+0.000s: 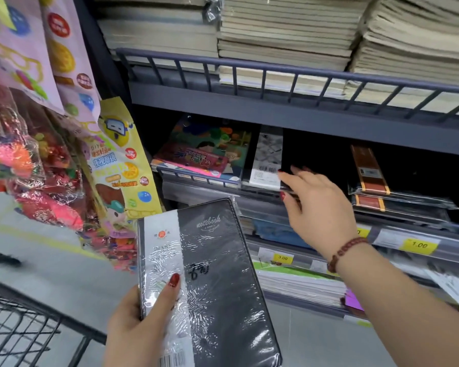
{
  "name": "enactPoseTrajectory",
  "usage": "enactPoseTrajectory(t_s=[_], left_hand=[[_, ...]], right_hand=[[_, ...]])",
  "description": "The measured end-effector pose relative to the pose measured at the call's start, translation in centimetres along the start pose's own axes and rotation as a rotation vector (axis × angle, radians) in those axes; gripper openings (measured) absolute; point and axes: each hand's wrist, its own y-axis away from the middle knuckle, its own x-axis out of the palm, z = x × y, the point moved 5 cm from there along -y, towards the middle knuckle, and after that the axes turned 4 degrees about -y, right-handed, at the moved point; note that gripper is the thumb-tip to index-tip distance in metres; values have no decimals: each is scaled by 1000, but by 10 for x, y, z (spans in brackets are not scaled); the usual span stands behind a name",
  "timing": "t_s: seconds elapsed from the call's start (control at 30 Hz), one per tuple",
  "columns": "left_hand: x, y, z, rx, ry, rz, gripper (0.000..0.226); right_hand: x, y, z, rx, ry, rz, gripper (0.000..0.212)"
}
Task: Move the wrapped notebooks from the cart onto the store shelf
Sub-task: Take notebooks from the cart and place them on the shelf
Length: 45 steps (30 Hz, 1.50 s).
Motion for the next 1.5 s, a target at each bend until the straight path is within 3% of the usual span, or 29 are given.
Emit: enactPoseTrajectory(t_s=[0.17, 0.47, 0.7, 0.83, 0.97, 1.1, 1.23, 1.3, 1.43, 1.5], left_hand=[[1, -2, -2, 15, 15, 14, 11], [5, -8, -6, 19, 49, 67, 24], [12, -10, -12, 8, 115, 116, 26], [17, -9, -17, 10, 137, 156, 25], [26, -10, -27, 37, 134, 182, 22], [45, -11, -41, 52, 140, 248, 19], [65, -14, -51, 38, 129, 354, 23], [71, -15, -52, 44, 141, 408, 34], [67, -15, -42, 153, 115, 528, 96], [67, -7, -38, 251, 42, 664, 109]], right_hand=[[4, -18, -10, 129, -2, 219, 64], [17, -7, -10, 87, -13, 34, 47], [14, 1, -9, 62, -111, 94, 54], [7, 26, 4, 47, -444, 58, 36], [2, 55, 21, 242, -983, 71, 23], [10, 74, 30, 428, -1330, 234, 45], [8, 75, 18, 523, -1446, 100, 55], [6, 75, 10, 588, -1511, 2, 50], [5, 73, -7, 702, -1536, -164, 41], [5, 71, -15, 697, -1468, -213, 38]])
